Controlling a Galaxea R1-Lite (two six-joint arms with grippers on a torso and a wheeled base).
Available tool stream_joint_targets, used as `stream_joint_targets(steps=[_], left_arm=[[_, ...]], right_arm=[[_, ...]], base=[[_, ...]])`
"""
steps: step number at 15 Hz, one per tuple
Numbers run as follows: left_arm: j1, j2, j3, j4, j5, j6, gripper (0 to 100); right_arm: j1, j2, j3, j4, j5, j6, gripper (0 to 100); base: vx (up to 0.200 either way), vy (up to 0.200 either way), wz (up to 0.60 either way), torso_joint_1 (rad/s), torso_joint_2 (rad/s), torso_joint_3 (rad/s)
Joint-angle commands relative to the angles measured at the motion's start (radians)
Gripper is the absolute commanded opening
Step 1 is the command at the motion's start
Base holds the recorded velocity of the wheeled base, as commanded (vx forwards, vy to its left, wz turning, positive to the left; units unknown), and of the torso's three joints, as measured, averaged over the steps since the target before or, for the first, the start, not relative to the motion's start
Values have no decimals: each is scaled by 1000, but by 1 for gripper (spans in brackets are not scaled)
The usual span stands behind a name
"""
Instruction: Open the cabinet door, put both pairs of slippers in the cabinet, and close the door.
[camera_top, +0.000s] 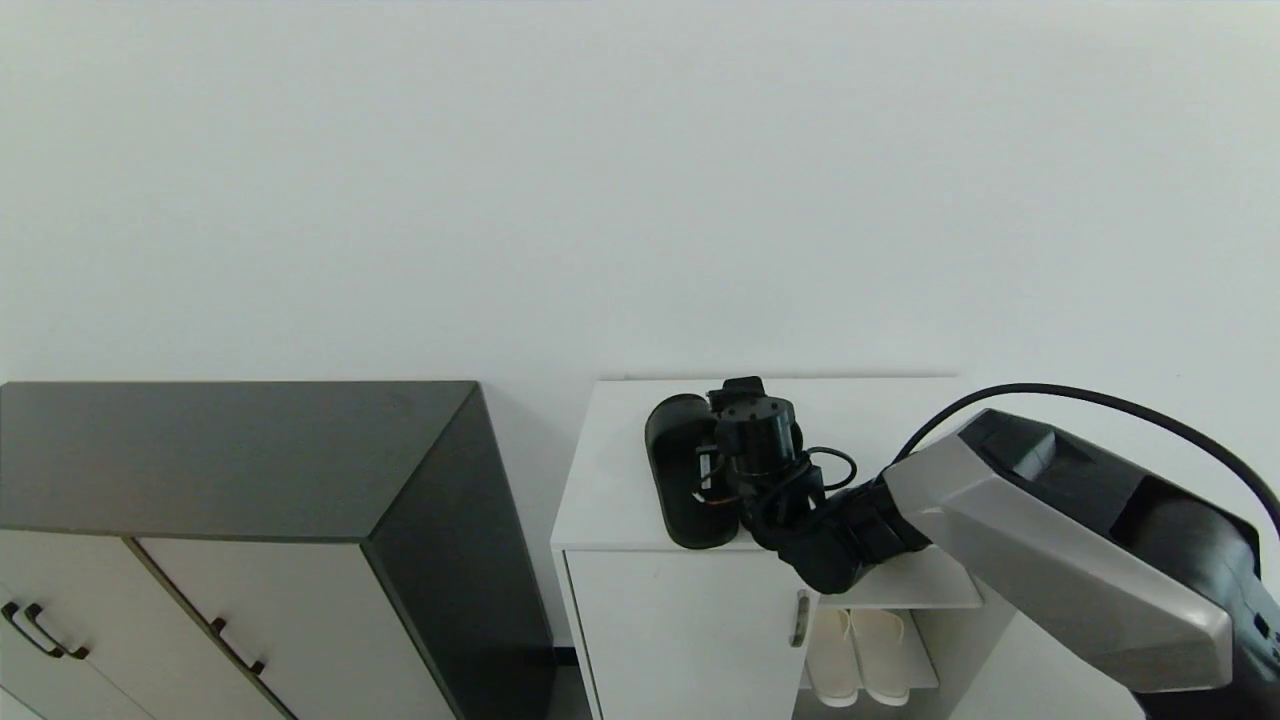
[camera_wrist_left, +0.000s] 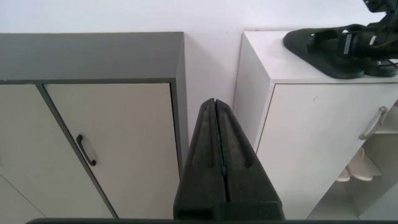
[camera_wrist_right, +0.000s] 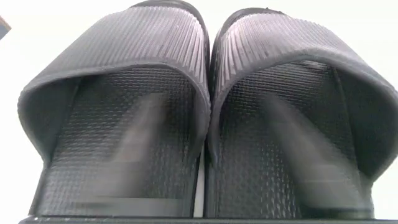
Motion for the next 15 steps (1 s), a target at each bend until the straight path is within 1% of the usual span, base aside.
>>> stream_joint_targets(steps=[1, 3, 5, 6, 8, 9, 10, 11, 12, 13, 15], left_arm=[[0, 1, 0, 0, 0, 2, 0], [-2, 1, 0, 0, 3, 0, 0], [-2, 1, 0, 0, 3, 0, 0], [0, 1, 0, 0, 3, 0, 0], [-2, 1, 0, 0, 1, 0, 0], [0, 1, 0, 0, 3, 0, 0], [0, 1, 0, 0, 3, 2, 0], [0, 1, 0, 0, 3, 2, 0], [0, 1, 0, 0, 3, 2, 0], [0, 1, 0, 0, 0, 3, 0], [0, 1, 0, 0, 1, 2, 0]], right_arm=[[-1, 17, -24, 2, 0, 0, 0], [4, 11, -17, -1, -4, 0, 0], [25, -90, 70, -30, -9, -1, 0], [27, -96, 75, -30, -9, -1, 0], [57, -199, 214, -35, -7, 2, 0], [76, -256, 314, -61, -9, 5, 0], [82, -277, 354, -82, -9, 5, 0], [88, -333, 458, -136, -6, 5, 0], [94, -374, 533, -156, -3, 6, 0], [102, -400, 584, -164, -1, 8, 0], [129, -412, 621, -202, -3, 10, 0]], base=[[0, 0, 0, 0, 0, 0], [0, 0, 0, 0, 0, 0], [0, 0, 0, 0, 0, 0], [0, 0, 0, 0, 0, 0], [0, 0, 0, 0, 0, 0], [0, 0, 0, 0, 0, 0], [0, 0, 0, 0, 0, 0], [0, 0, 0, 0, 0, 0], [0, 0, 0, 0, 0, 0], [0, 0, 0, 0, 0, 0], [0, 0, 0, 0, 0, 0]])
